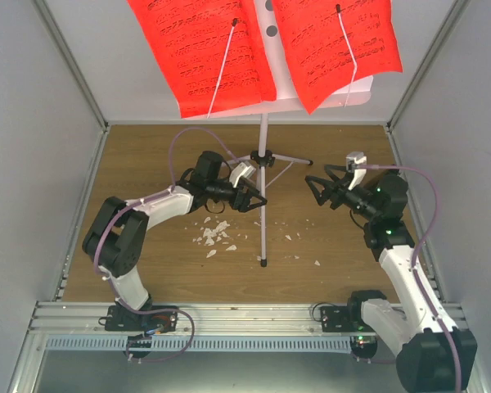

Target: Pack up the instrument practice props

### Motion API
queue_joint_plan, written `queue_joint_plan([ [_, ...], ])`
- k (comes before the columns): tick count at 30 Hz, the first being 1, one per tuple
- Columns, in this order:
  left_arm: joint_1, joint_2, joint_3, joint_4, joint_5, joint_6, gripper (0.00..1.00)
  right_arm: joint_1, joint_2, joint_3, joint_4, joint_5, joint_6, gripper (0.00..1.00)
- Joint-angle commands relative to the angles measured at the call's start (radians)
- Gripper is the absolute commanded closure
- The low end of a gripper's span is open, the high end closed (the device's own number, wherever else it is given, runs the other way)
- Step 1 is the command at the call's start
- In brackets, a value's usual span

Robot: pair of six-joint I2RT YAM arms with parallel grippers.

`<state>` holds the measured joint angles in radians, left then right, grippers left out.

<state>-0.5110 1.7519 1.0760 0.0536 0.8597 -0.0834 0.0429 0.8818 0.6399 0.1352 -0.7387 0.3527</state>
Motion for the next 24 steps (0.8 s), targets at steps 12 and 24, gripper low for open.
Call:
queue_joint_plan([
  [12, 0.155, -0.530, -0.151, -0.059, -0.402, -0.178, 0.05, 0.279, 0.362, 0.172, 0.371, 0.164, -0.157, 0.27],
  [24, 0.302, -0.732, -0.079, -0.279, -0.581, -0.038, 0.02, 0.299, 0.653, 0.408, 0.425, 0.041, -0.191, 0.38],
])
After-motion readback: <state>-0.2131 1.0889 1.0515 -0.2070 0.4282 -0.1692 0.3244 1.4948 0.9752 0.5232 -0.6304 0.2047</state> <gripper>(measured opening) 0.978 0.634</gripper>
